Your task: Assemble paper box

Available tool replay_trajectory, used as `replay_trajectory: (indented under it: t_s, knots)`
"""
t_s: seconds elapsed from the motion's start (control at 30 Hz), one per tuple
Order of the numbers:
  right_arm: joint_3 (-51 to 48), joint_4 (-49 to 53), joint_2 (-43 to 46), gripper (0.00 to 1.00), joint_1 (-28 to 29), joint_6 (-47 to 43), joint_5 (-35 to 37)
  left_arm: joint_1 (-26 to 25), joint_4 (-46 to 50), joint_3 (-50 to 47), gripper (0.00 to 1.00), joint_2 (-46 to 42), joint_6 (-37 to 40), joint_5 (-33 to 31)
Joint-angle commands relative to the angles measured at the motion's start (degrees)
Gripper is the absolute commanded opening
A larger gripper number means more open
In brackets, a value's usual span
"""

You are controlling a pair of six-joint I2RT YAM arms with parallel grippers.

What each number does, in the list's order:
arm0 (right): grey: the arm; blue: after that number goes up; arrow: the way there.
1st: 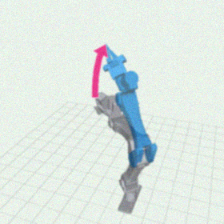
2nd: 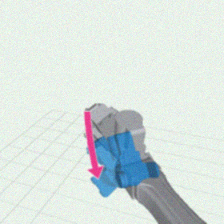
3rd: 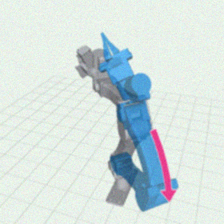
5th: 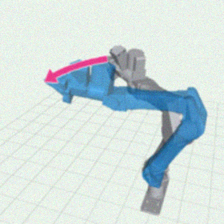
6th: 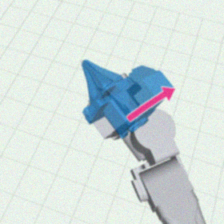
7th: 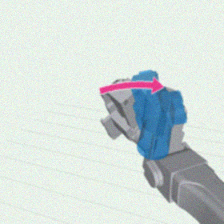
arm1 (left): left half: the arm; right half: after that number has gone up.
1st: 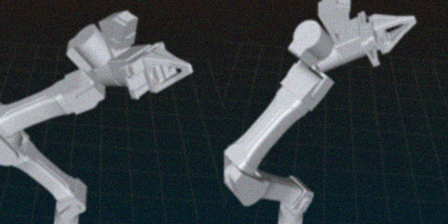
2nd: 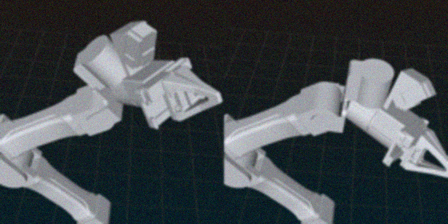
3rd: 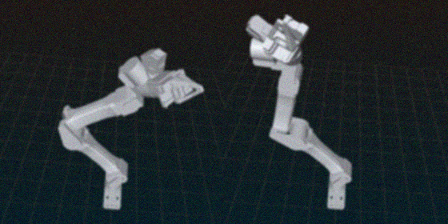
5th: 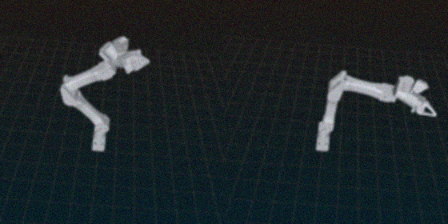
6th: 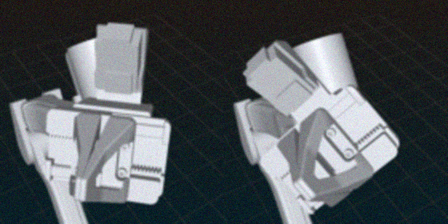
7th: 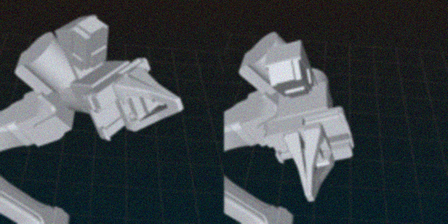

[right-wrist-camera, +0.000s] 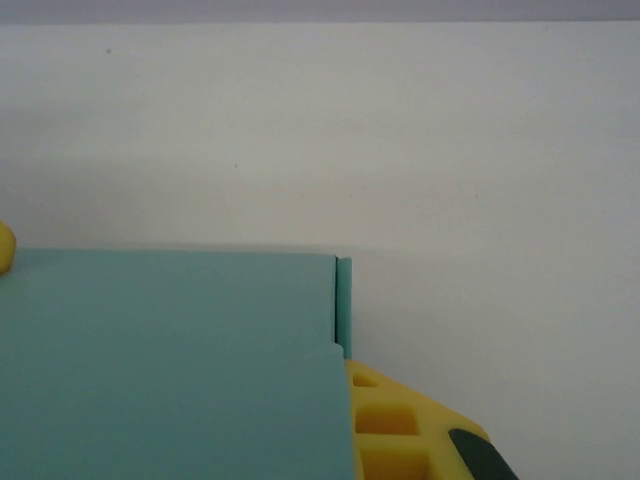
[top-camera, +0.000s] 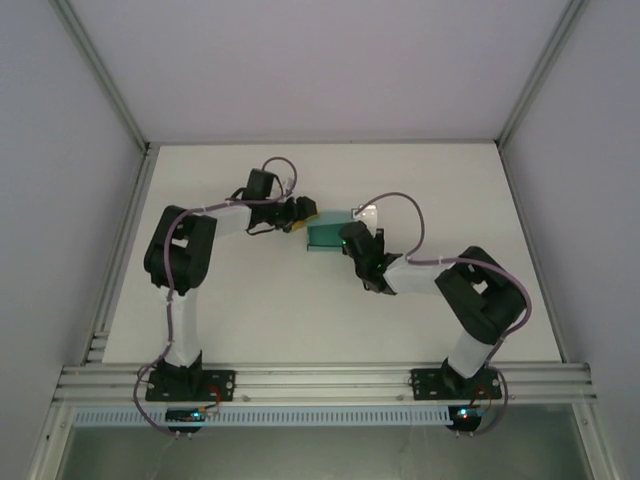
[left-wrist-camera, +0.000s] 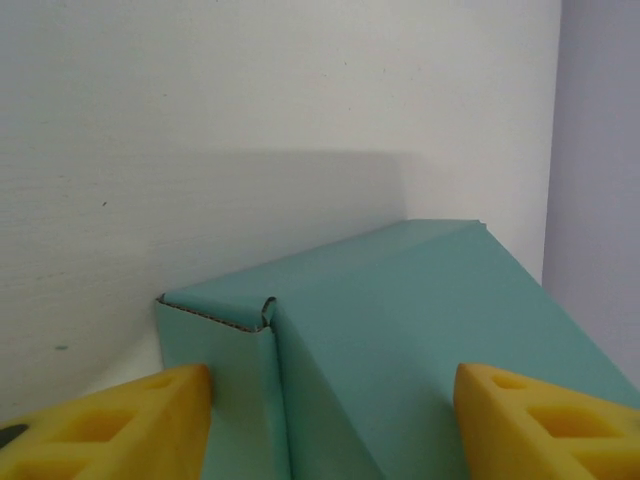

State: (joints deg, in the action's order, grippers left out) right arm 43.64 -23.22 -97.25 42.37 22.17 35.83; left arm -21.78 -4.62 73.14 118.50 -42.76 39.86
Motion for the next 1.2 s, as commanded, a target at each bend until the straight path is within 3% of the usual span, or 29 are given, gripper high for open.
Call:
replay_trajectory:
  t_s: [0.0, 0.13, 0.23, 0.33, 0.4, 0.47, 0.5, 0.63, 0.77, 1.0, 1.17]
  knots:
    - [-2.3, 14.6, -2.9, 0.1, 1.9, 0.7, -5.2, -1.1, 1.6, -3.8, 0.55, 1.1, 0.0, 1.4]
    - [-3.9, 17.0, 0.8, 0.2, 2.9, -0.5, -4.0, -1.1, 1.5, -5.4, 0.51, 1.2, 0.7, -0.7]
    - [-5.4, 19.5, 6.4, 0.28, 3.1, -0.9, -5.2, -1.1, 2.6, -5.5, 0.41, 1.9, 1.5, -2.3]
    - [-7.3, 22.2, 12.9, 0.56, 3.3, -1.6, -7.7, -1.2, 2.5, -5.8, 0.38, 2.4, 2.1, -2.6]
    - [-8.8, 23.8, 17.4, 0.82, 3.5, -1.2, -8.4, -1.2, 3.0, -5.8, 0.35, 2.9, 2.8, -3.1]
    - [-11.3, 24.2, 22.1, 0.97, 3.3, -1.2, -10.8, -1.2, 3.6, -5.8, 0.33, 3.4, 3.3, -4.6]
    - [-12.1, 24.3, 24.1, 0.99, 3.0, -0.8, -10.6, -1.2, 3.7, -5.8, 0.32, 3.5, 3.4, -4.9]
    - [-13.3, 24.0, 30.4, 0.99, -1.3, 0.5, -15.2, -1.2, 4.5, -5.8, 0.29, 4.3, 4.1, -7.3]
    - [-11.1, 21.9, 30.9, 0.99, -8.6, 3.2, -25.4, -1.1, 4.5, -6.6, 0.25, 5.0, 5.3, -9.7]
    - [0.5, 22.5, 16.6, 0.98, -16.0, 6.9, -42.6, -1.2, 3.7, -8.0, 0.25, 5.8, 6.3, -9.9]
    - [5.8, 20.8, 5.5, 0.78, -18.7, 9.9, -48.9, -1.1, 3.3, -8.3, 0.25, 5.5, 6.2, -9.6]
